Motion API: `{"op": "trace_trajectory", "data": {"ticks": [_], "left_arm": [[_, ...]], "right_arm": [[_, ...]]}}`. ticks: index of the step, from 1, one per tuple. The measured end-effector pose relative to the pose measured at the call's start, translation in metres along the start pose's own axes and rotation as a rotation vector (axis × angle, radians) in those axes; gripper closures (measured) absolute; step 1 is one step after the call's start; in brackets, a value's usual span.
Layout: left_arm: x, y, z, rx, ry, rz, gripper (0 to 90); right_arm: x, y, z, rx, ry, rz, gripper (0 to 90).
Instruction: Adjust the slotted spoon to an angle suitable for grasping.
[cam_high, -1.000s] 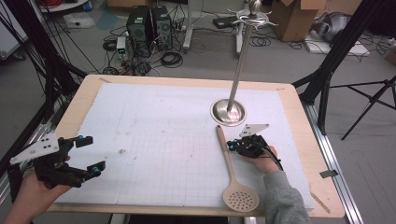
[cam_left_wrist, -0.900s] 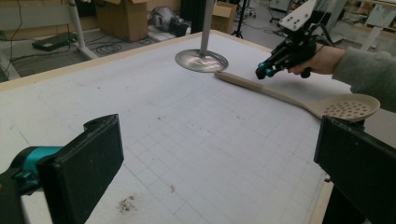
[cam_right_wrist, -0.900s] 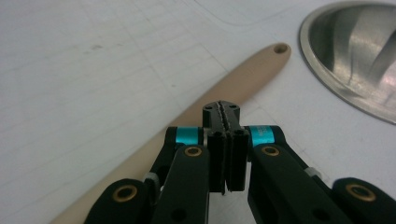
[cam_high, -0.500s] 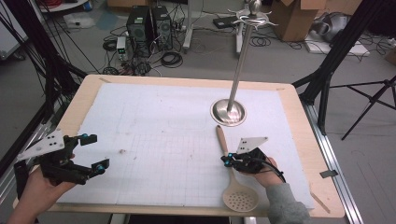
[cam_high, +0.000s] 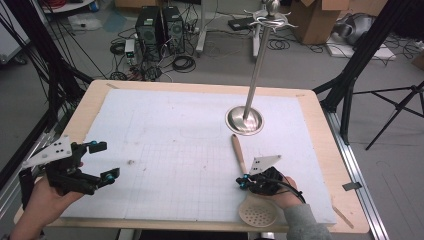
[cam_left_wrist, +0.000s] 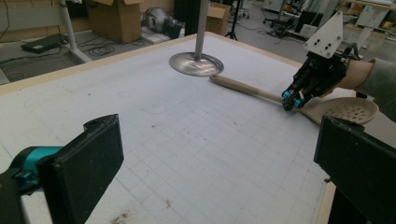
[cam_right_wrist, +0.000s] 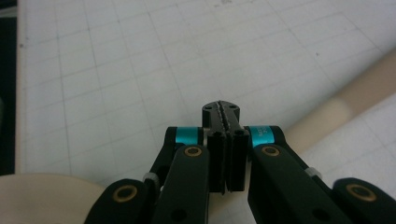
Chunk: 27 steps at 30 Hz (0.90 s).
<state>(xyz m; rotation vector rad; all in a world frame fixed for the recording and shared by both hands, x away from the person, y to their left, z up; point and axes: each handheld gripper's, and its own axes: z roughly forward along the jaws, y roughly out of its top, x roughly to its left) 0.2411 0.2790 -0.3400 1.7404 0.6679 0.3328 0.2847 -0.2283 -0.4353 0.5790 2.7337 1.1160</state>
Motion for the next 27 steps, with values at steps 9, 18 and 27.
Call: {"op": "trace_trajectory", "data": {"ticks": [9, 18, 27], "left_arm": [[0.000, 0.000, 0.003, 0.004, -0.005, -0.004, 1.8], [0.001, 0.000, 0.003, 0.006, -0.006, -0.005, 1.8], [0.001, 0.000, 0.002, 0.001, -0.007, -0.005, 1.9]], "right_arm": [[0.003, -0.005, -0.006, 0.053, 0.017, -0.016, 90.0], [-0.008, -0.022, -0.024, 0.060, 0.018, -0.009, 90.0], [-0.023, -0.048, -0.045, 0.017, 0.014, 0.018, 90.0]]}}
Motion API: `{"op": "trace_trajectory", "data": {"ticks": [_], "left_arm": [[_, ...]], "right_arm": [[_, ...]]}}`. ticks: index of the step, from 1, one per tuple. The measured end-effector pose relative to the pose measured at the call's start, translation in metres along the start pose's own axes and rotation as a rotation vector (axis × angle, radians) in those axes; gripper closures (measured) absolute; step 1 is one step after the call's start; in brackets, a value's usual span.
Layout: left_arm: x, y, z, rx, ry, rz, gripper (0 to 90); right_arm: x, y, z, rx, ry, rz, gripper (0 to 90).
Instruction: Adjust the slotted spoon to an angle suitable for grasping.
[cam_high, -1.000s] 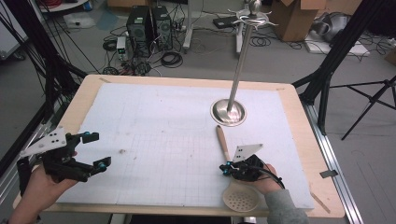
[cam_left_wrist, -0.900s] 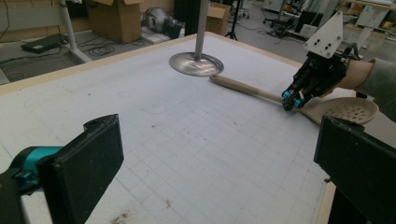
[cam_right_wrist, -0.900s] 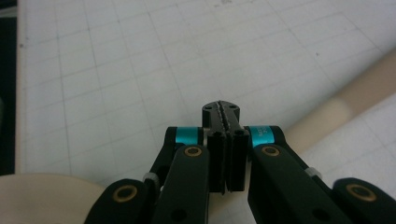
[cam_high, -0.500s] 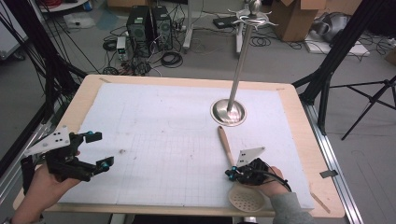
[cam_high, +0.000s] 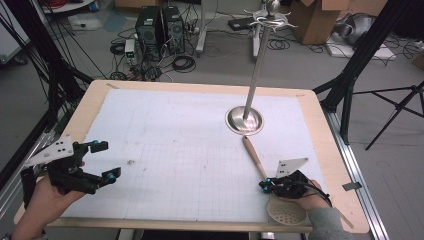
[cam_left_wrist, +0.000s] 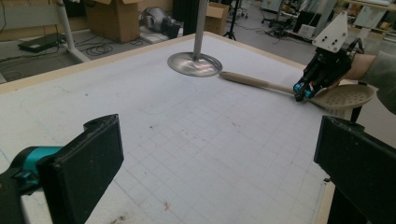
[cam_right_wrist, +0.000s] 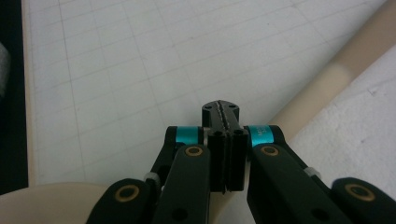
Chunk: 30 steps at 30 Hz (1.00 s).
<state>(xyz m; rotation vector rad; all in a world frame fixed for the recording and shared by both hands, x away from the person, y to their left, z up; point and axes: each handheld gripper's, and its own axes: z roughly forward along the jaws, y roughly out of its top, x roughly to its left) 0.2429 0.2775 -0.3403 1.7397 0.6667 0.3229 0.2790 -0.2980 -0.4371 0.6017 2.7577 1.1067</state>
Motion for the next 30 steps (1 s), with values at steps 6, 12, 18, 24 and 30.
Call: {"op": "trace_trajectory", "data": {"ticks": [6, 12, 18, 24, 30], "left_arm": [[0.002, -0.001, -0.002, 0.000, 0.005, -0.004, 1.8], [0.002, -0.001, -0.002, -0.001, 0.009, -0.006, 1.8], [0.003, -0.002, -0.002, 0.006, 0.010, -0.008, 1.9], [0.003, -0.004, -0.003, 0.008, 0.012, -0.009, 1.9], [0.004, -0.005, -0.007, 0.007, 0.021, -0.013, 1.9]], "right_arm": [[-0.006, 0.002, -0.008, -0.083, -0.023, 0.041, 90.0], [-0.023, 0.007, -0.021, -0.172, -0.132, 0.164, 90.0], [-0.035, 0.017, -0.015, -0.120, -0.195, 0.215, 90.0], [-0.045, 0.023, 0.002, -0.091, -0.211, 0.235, 90.0], [-0.058, 0.024, 0.009, -0.090, -0.218, 0.277, 90.0]]}}
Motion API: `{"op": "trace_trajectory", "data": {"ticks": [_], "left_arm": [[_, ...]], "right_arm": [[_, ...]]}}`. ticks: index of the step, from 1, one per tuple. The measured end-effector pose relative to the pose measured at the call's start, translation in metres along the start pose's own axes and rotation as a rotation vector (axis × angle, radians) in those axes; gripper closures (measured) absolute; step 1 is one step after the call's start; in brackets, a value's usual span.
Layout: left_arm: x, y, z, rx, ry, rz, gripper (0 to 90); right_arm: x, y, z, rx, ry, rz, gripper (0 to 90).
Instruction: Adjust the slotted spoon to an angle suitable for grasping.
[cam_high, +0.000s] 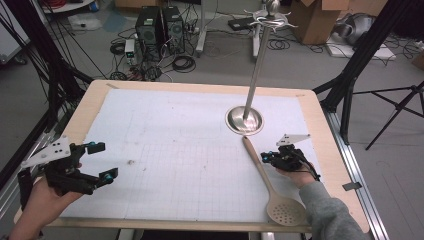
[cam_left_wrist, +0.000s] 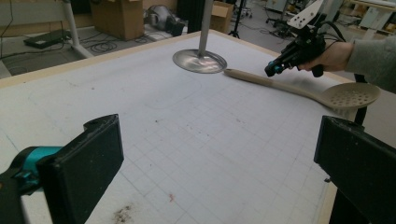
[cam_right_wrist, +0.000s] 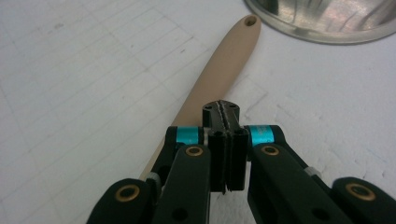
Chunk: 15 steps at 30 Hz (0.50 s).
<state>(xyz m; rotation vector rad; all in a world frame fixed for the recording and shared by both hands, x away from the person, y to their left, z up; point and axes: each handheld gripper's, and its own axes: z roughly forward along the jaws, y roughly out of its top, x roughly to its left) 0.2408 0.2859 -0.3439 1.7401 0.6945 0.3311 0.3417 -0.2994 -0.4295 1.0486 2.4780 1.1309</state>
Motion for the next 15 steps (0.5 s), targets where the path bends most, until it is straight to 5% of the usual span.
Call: {"op": "trace_trajectory", "data": {"ticks": [15], "left_arm": [[0.001, -0.005, -0.010, -0.003, 0.020, -0.012, 1.9]], "right_arm": [[-0.005, 0.009, 0.018, 0.014, 0.062, -0.001, 90.0]]}}
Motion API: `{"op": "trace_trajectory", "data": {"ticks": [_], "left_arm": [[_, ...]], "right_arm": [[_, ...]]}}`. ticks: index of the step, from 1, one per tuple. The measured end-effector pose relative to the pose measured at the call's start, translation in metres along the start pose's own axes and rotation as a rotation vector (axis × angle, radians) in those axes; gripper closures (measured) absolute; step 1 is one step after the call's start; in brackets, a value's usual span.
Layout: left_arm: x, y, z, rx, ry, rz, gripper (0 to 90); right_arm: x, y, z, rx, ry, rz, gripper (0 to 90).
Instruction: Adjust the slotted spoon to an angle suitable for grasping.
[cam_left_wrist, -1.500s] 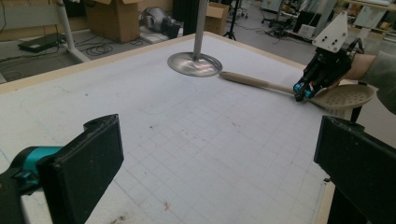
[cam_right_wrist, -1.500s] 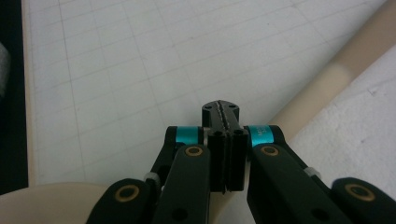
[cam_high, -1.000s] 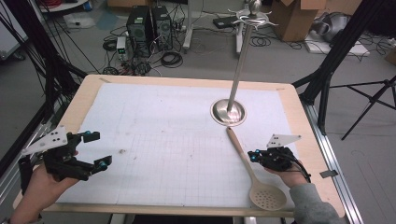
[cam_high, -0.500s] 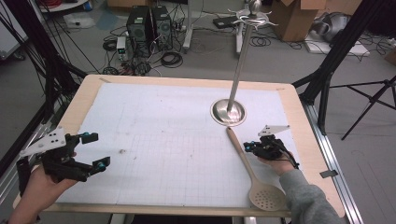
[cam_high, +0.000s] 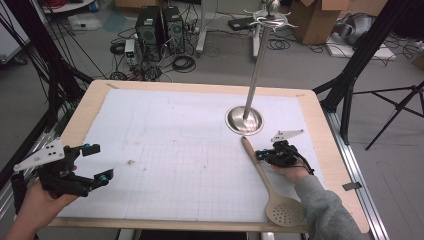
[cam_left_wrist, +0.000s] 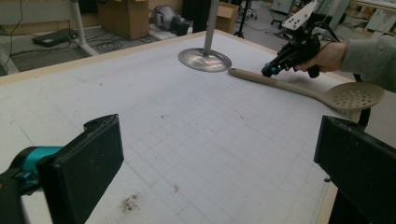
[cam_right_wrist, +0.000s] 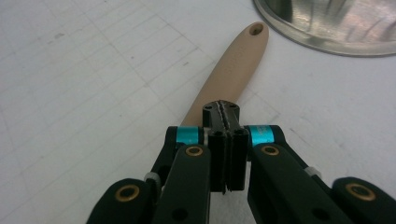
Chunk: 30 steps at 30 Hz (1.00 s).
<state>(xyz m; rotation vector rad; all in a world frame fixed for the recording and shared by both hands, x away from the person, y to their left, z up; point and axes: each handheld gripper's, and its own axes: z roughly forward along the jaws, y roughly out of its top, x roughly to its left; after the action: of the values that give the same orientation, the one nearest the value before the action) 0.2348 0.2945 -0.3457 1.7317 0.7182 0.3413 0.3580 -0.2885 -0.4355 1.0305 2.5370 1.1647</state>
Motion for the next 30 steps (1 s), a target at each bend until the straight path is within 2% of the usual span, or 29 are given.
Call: {"op": "trace_trajectory", "data": {"ticks": [2, 5, 9, 12, 18, 21, 30], "left_arm": [[0.000, -0.001, 0.000, 0.002, 0.002, -0.001, 1.9], [0.000, -0.001, -0.001, 0.002, 0.003, -0.002, 1.8], [0.000, -0.001, -0.003, 0.002, 0.005, 0.000, 1.8], [0.000, -0.002, -0.003, 0.003, 0.005, -0.002, 1.8], [-0.001, -0.002, -0.003, 0.001, 0.006, -0.003, 1.8], [-0.001, -0.002, -0.004, 0.000, 0.007, -0.004, 1.8], [-0.001, -0.003, -0.002, 0.010, 0.005, -0.005, 1.8]], "right_arm": [[0.001, 0.001, 0.004, -0.001, 0.044, -0.014, 90.0], [0.003, 0.007, 0.009, 0.015, 0.087, -0.064, 90.0], [0.009, 0.017, 0.013, 0.070, 0.091, -0.155, 90.0], [0.015, 0.024, 0.018, 0.103, 0.117, -0.206, 90.0], [0.030, 0.036, 0.032, 0.135, 0.147, -0.275, 90.0], [0.039, 0.040, 0.039, 0.131, 0.177, -0.294, 90.0], [0.048, 0.043, 0.044, 0.141, 0.186, -0.316, 90.0]]}}
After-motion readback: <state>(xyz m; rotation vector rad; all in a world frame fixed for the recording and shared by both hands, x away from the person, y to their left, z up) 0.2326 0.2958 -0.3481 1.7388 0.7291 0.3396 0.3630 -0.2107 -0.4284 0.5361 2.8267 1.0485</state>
